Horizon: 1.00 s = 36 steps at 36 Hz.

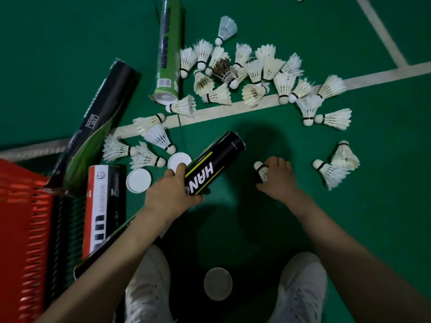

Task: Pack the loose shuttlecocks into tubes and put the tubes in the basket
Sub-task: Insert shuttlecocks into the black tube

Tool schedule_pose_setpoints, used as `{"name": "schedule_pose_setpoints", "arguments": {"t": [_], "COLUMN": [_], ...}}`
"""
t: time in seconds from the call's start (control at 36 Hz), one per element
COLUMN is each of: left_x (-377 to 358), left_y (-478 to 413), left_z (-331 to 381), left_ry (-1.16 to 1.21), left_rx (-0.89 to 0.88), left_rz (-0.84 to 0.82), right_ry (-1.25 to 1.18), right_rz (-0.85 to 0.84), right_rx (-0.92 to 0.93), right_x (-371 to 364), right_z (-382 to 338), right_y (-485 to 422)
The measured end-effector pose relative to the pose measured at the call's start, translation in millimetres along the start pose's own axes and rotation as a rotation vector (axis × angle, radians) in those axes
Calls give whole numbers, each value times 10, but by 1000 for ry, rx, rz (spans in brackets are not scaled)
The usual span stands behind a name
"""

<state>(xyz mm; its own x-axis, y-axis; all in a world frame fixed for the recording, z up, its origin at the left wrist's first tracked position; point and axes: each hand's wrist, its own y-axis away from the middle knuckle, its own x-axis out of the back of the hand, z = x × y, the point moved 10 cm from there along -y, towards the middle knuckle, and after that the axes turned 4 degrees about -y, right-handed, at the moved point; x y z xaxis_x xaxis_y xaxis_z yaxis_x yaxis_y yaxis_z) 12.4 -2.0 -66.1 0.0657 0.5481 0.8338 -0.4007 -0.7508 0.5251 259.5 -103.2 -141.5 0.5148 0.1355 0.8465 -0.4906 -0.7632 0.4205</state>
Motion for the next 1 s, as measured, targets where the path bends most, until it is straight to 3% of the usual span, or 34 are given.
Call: {"name": "schedule_pose_setpoints", "arguments": {"t": [0.06, 0.19, 0.33, 0.47, 0.67, 0.86, 1.0], "left_x": [-10, 36, 181, 319, 472, 462, 372], "left_y": [18, 53, 106, 175, 192, 240, 191], "left_z": [-25, -78, -143, -216, -176, -46, 54], "left_ry": [-2, 1, 17, -41, -72, -40, -69], "left_rx": [0, -10, -14, -50, -148, -178, -200], "left_rz": [-9, -13, 24, 66, 115, 150, 138], "right_ry": [-135, -608, -1039, -1073, -936, -1248, -1072], "right_rz": [3, 207, 152, 132, -181, -236, -355], "right_rx": [-27, -44, -23, 30, 97, 62, 76], "right_x": [8, 434, 767, 928, 742, 697, 444], "right_z": [14, -141, -465, -612, -861, -1041, -1105], "right_y": [-19, -92, -149, -136, -97, -73, -18]}}
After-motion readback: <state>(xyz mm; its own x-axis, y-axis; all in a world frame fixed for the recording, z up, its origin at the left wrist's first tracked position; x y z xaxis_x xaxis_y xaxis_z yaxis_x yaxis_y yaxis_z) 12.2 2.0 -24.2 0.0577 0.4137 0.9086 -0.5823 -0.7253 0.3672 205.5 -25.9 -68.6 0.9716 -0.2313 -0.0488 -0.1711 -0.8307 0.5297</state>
